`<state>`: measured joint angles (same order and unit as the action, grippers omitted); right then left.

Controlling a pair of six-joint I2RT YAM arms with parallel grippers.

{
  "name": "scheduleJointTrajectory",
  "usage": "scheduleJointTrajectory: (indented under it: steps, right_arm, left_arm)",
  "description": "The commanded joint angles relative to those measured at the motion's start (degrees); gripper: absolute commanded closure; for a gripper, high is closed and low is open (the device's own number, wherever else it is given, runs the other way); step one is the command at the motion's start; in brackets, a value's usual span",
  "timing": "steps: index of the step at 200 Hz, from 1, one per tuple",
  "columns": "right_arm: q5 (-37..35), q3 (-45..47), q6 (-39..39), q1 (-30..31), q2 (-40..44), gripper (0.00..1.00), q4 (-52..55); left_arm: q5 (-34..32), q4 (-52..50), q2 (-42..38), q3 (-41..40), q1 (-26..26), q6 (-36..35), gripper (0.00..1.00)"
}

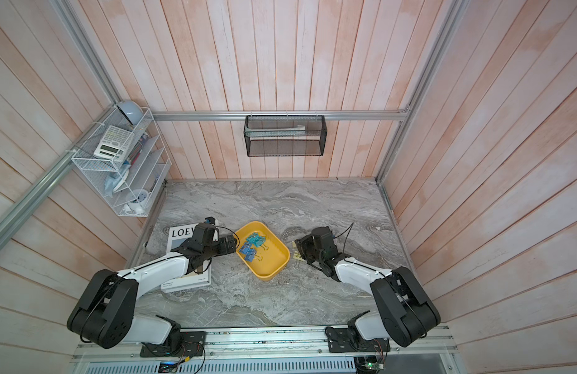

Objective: Put the binder clips in the storage box
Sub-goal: Pick up the binder clip at the center of the board.

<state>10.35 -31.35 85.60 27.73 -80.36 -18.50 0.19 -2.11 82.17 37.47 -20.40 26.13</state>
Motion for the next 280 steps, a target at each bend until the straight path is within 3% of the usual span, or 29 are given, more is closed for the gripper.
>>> scheduleJointTrajectory:
  steps: [1,57,181,280]
  right_arm:
    - [1.0,-2.14,-1.49,-0.81,-1.27,0.76,0.89]
    - [2.53,-2.39,-0.7,-1.27,-4.28,0.76,-0.79]
    - [3.89,2.36,-1.5,-2.06,2.44,0.76,1.85]
    - [4.42,2.16,-1.67,-3.37,-1.2,0.75,-0.5]
  left_arm:
    - [0.35,0.62,0.4,-0.3,0.28,-0.72,0.0]
    - [0.12,0.37,0.38,-0.21,0.28,-0.82,0.0]
    - [0.32,0.4,0.88,-0.12,0.28,-0.67,0.0]
    - [0.09,0.2,0.81,-0.13,0.28,-0.74,0.0]
